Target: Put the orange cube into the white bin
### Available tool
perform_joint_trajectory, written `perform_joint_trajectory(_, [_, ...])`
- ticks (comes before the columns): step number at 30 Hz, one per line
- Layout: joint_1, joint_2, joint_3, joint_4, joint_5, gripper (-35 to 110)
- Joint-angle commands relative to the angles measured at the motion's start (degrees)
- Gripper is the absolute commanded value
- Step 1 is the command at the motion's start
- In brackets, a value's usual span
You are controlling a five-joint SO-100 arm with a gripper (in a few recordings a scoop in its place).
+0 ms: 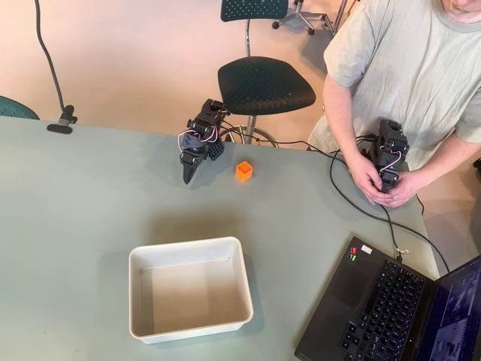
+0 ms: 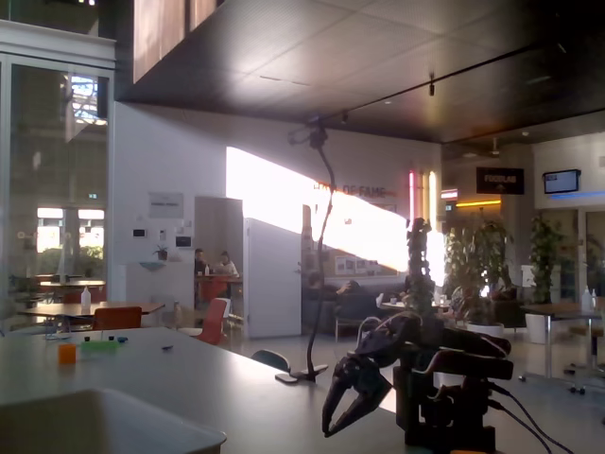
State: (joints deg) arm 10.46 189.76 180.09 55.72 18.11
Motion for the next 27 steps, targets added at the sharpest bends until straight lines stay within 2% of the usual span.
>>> perform_joint_trajectory(1, [-0.6,2.2,-0.2,0.0,-0.3,-3])
perform_joint_trajectory(19, [-0.6,2.3,-1.4,-0.7,0.4,-3])
perform_joint_trajectory(27, [0.2,1.8,-14.4,-0.4,0.4,-3])
